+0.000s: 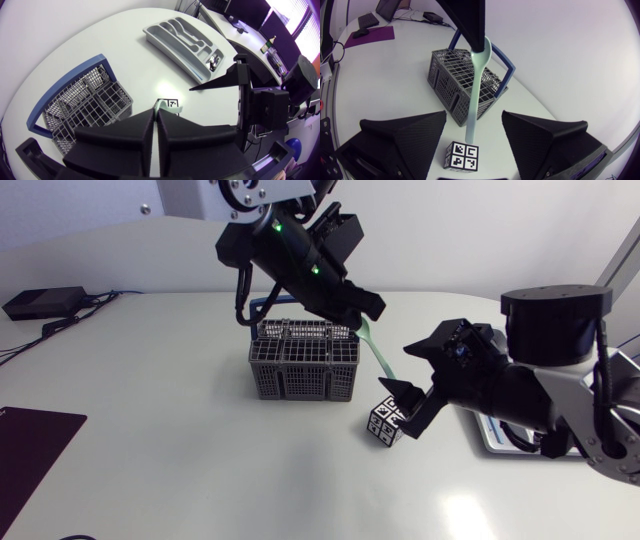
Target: Transfer all utensils from the basket to the drawer tray.
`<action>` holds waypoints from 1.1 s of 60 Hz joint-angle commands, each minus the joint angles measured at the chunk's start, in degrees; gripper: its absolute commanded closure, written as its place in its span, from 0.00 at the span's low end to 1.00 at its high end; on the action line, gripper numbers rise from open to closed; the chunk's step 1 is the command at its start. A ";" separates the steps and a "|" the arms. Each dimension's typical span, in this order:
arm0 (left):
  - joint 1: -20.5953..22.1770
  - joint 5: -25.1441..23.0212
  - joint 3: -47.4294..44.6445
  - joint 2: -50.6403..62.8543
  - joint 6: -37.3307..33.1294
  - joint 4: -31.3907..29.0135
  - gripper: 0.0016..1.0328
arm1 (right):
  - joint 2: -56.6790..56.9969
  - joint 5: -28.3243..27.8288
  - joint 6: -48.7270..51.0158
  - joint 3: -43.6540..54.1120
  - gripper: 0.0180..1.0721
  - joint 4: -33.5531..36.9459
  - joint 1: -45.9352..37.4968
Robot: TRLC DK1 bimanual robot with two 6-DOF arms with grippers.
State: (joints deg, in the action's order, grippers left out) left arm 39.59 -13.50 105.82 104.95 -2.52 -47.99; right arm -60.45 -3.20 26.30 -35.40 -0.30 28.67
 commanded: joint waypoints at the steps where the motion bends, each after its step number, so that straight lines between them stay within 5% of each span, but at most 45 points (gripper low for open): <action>1: 1.10 -1.18 0.35 0.79 2.17 -0.09 0.97 | -2.13 0.74 -1.96 -2.66 0.36 -1.02 0.60; 30: 1.19 -3.47 0.53 0.79 3.84 -0.09 0.97 | -6.70 5.40 -2.49 -6.00 0.85 -2.69 3.85; 52: 0.84 -3.47 0.44 0.08 4.02 -0.09 0.92 | -7.14 4.43 -2.40 -6.26 0.95 -0.06 4.12; 66: 0.48 -4.26 1.85 -0.88 4.02 -0.09 0.64 | -6.70 2.85 -2.22 -6.00 0.95 1.26 4.12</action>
State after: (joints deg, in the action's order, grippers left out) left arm 40.64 -17.15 105.82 104.99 0.25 -48.05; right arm -66.67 0.16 24.43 -40.84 0.14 32.32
